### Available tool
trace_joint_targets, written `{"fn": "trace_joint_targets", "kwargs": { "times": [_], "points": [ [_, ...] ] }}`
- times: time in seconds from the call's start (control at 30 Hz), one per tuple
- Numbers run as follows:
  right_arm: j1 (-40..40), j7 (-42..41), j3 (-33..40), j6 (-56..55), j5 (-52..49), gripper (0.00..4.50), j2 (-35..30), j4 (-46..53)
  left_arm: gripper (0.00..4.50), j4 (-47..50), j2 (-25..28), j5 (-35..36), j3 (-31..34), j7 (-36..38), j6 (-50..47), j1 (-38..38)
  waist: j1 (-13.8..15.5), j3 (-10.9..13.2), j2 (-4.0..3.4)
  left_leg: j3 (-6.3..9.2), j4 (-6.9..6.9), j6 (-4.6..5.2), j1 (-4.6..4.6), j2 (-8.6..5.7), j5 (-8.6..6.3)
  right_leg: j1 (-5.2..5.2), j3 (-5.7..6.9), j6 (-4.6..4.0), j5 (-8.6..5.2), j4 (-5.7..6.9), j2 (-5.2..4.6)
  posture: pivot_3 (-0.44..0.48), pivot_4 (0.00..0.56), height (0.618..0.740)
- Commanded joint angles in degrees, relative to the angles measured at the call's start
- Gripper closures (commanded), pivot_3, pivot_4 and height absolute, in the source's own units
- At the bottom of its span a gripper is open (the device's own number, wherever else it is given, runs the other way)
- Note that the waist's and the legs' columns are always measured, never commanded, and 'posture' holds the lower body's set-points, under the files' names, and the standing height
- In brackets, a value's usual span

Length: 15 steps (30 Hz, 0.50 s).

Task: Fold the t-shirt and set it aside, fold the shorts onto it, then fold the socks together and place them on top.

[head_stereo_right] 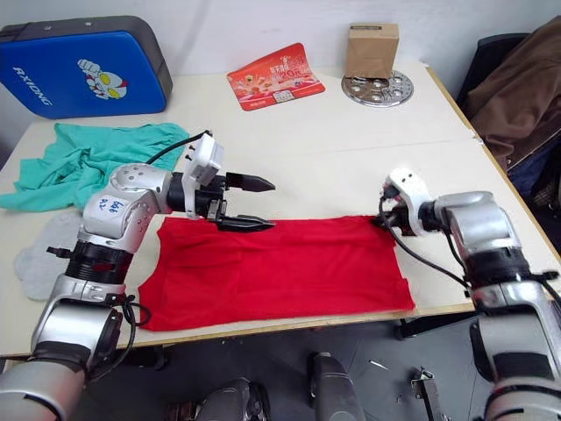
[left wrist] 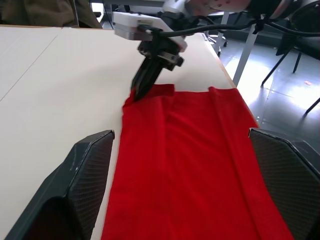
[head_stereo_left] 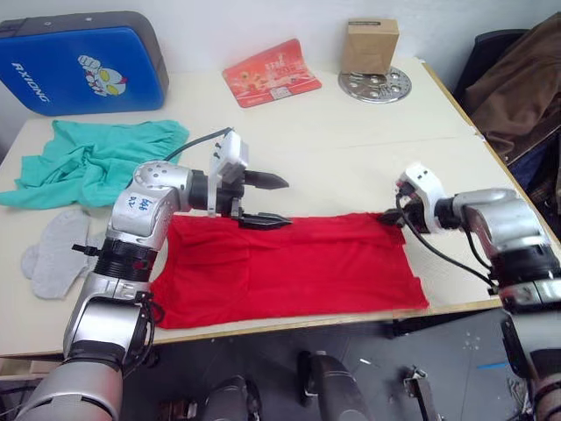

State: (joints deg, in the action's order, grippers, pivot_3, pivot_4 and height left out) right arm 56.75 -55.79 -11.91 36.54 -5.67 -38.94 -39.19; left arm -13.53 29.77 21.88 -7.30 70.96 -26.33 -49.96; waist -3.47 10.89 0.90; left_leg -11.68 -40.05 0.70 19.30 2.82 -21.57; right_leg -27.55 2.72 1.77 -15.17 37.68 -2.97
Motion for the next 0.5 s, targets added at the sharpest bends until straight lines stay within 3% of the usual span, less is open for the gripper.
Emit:
{"fn": "trace_joint_targets", "kwargs": {
  "times": [0.03, 0.17, 0.33, 0.43, 0.5],
  "points": [
    [9.6, 6.6, 0.5, -11.3, 5.0, 4.47, 3.4, -16.9, 0.00, 1.4, -0.3, 0.4, 1.4, -0.7, 0.7, -0.7, -0.1, 0.0, 0.00, 0.00, 0.02, -0.02, 0.01, 0.01, 0.01, -0.04, 0.00, -0.05, -0.03, 0.02, -0.01, 0.000, 0.150, 0.740],
    [15.7, 16.3, 0.9, -22.0, 9.4, 4.47, 6.8, -30.7, 0.00, 0.9, -0.9, 0.1, 1.7, -2.2, 1.0, -1.1, -0.1, 0.0, 0.00, 0.09, 0.18, -0.06, 0.07, 0.11, 0.03, -0.04, 0.12, -0.13, -0.08, 0.12, 0.00, 0.000, 0.150, 0.740],
    [17.0, 20.4, 4.3, -25.1, 9.4, 4.47, 9.1, -35.8, 0.00, 0.9, -1.0, -0.3, 2.2, -4.6, 1.2, -0.5, -0.1, 0.0, 0.00, 0.11, 0.17, -0.04, 0.18, 0.05, 0.03, -0.05, 0.19, -0.12, -0.07, 0.08, -0.15, 0.000, 0.150, 0.740],
    [16.9, 19.7, 6.2, -25.1, 9.1, 3.78, 9.5, -35.9, 0.00, -0.3, -0.7, -0.8, 2.3, -5.5, 1.8, -0.4, -0.2, 0.0, 0.00, 0.13, 0.12, -0.03, 0.16, 0.08, 0.03, -0.04, 0.20, -0.12, -0.07, 0.16, -0.13, 0.000, 0.150, 0.740],
    [17.1, 19.3, 8.2, -24.9, 8.0, 3.09, 8.9, -34.9, 0.00, -2.2, -0.6, -1.5, 2.3, -5.8, 3.0, -0.8, -0.3, 0.0, 0.00, 0.13, 0.11, -0.04, 0.14, 0.08, 0.04, -0.04, 0.20, -0.12, -0.07, 0.20, -0.13, 0.000, 0.150, 0.740]
  ]
}}
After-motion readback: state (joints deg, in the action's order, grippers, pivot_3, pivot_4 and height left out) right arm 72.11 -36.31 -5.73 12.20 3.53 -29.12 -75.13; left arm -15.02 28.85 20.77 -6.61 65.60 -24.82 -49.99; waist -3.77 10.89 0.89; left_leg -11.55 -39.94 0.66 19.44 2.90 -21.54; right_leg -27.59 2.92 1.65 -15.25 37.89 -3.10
